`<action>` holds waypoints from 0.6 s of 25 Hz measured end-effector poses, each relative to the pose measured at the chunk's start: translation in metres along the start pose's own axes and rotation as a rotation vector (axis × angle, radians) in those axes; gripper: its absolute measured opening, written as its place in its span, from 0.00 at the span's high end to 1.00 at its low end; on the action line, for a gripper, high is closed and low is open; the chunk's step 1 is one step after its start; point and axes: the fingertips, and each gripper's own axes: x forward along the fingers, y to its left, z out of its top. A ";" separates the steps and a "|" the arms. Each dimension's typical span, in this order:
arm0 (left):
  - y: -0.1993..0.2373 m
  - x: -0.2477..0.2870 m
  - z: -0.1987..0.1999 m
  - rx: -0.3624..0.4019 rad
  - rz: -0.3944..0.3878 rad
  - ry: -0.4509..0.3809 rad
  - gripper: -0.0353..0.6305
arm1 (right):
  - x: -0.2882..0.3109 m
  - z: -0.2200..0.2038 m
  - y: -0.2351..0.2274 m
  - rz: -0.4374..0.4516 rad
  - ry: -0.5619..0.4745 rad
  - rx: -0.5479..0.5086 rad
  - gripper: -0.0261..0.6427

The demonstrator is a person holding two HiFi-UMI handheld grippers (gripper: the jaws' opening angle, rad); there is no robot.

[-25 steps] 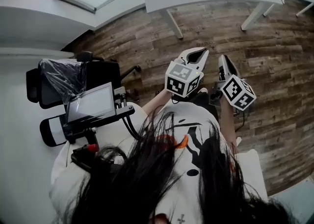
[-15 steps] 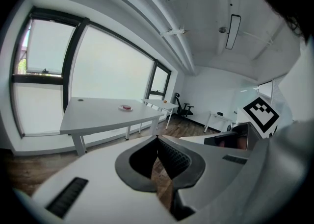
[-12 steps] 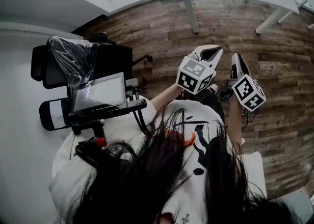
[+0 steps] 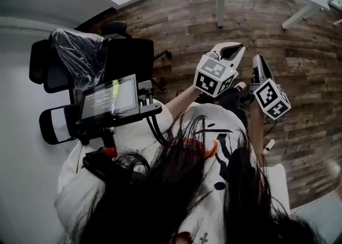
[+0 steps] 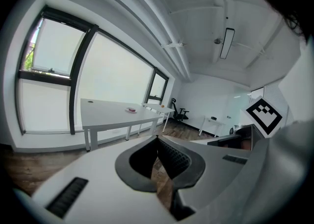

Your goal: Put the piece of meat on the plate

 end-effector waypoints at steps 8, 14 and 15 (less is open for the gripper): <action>-0.020 0.002 -0.001 -0.021 -0.049 0.005 0.94 | -0.019 -0.003 0.000 -0.031 0.007 0.005 0.89; -0.024 0.006 0.006 -0.019 -0.062 -0.012 0.94 | -0.020 0.006 0.000 -0.031 -0.001 -0.006 0.89; -0.023 0.007 0.008 -0.018 -0.060 -0.016 0.94 | -0.019 0.007 0.001 -0.029 -0.004 -0.008 0.89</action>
